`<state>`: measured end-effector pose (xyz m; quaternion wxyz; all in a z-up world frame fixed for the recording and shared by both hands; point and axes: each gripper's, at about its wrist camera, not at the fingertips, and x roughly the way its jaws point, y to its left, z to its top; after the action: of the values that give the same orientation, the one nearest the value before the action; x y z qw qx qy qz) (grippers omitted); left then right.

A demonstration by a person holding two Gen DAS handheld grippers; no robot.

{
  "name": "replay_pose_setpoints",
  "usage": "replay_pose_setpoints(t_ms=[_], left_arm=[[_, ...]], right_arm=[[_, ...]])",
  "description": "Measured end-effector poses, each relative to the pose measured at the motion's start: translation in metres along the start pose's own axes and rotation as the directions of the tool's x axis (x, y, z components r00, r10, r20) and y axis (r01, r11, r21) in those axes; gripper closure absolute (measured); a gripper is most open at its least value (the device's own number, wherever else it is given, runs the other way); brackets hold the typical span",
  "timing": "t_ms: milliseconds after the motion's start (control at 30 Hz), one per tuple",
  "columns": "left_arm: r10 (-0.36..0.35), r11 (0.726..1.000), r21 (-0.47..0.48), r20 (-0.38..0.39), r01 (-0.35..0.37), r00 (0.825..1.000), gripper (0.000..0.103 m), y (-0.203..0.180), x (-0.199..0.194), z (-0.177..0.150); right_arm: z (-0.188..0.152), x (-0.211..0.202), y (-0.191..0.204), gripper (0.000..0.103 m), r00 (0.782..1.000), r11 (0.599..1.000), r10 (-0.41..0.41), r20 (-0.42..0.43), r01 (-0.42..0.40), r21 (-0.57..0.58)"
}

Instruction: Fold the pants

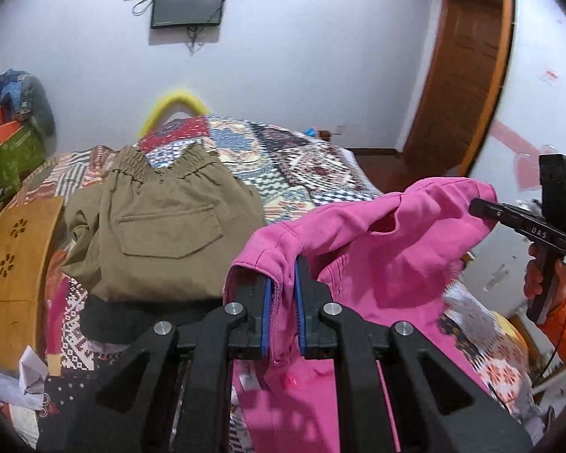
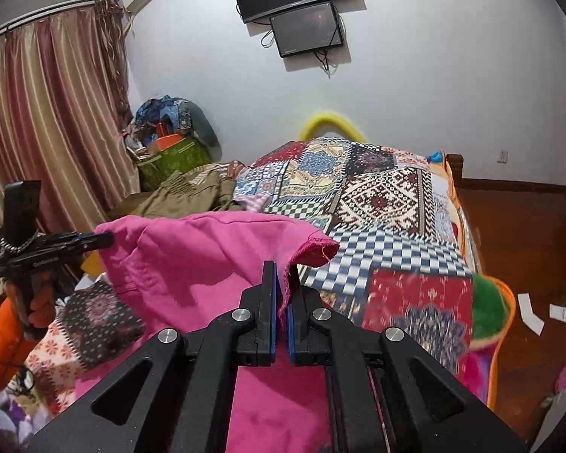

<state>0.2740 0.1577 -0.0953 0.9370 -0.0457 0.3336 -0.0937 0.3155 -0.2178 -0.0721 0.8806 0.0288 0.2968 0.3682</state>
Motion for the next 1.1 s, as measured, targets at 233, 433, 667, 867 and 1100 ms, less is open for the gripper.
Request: replay_pose_setpoints(t_ms=[233,433,667,867,1100], left_arm=[[0.008,0.998,0.070,-0.008,-0.008,1.000,0.092,-0.014,-0.029,-0.026],[0.005,0.998,0.062,-0.021,-0.003,1.000,0.092,-0.020,-0.051,-0.052],[-0.008,0.999,0.049,-0.044,0.010,0.999,0.091,-0.023,-0.073,-0.086],[-0.014,0.999,0.039,-0.092,0.018,0.996,0.090,-0.022,-0.080,-0.121],[-0.041,0.999,0.003,-0.126,0.042,0.991,0.090,-0.021,-0.086,-0.152]], right_arm=[[-0.029,-0.032,0.026,0.100,1.000,1.000,-0.019,-0.016,0.019,-0.004],[-0.059,-0.054,0.047,0.100,0.998,0.999,-0.040,-0.046,0.039,-0.002],[-0.097,-0.074,0.059,0.099,0.996,0.998,-0.012,-0.092,0.017,0.056],[-0.123,-0.077,0.068,0.099,0.990,0.997,0.005,-0.143,0.006,0.078],[-0.144,-0.082,0.087,0.099,0.981,0.996,0.053,-0.184,-0.038,0.083]])
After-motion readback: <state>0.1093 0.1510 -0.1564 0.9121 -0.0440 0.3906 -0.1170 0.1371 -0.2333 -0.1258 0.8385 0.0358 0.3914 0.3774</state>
